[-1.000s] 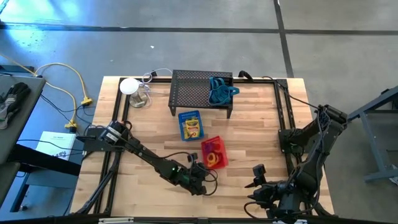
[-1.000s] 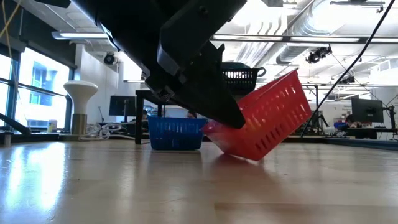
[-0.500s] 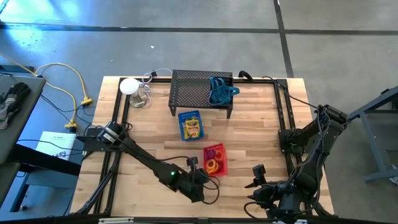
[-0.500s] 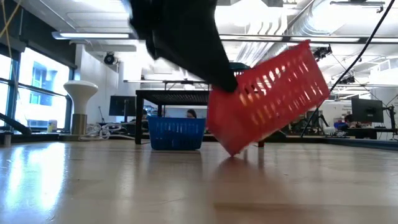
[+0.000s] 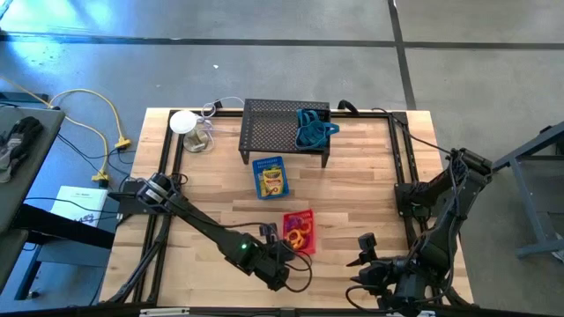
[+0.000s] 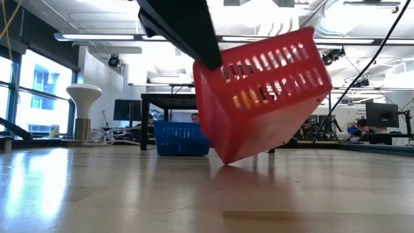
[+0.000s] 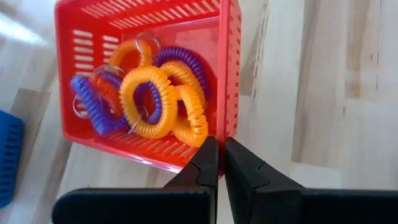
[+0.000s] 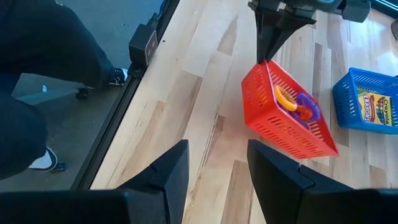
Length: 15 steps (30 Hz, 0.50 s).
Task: Pick & Place Office Desk Supplies
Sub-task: Put the red bin on the shelf
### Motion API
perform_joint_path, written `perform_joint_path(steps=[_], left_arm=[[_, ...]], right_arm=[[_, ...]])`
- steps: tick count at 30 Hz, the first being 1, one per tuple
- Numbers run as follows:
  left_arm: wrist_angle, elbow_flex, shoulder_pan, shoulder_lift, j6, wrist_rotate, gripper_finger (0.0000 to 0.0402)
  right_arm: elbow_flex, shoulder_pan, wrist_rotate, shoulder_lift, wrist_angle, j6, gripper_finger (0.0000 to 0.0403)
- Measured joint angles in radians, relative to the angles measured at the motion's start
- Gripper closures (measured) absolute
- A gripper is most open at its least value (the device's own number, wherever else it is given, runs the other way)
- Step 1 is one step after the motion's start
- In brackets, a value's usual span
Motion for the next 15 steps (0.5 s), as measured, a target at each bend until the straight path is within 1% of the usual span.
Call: perform_joint_path(steps=[8,15], left_arm=[[-0.063,0.0,0.001,0.0,0.0,0.014,0.0399],[-0.153,0.021,-0.011,0.0,0.004,0.024,0.0399]], right_arm=[[0.0,0.0,0.0,0.0,0.012,0.006,0.0251],[-0.071,0.0,0.0,0.0,0.082,0.006,0.0251]])
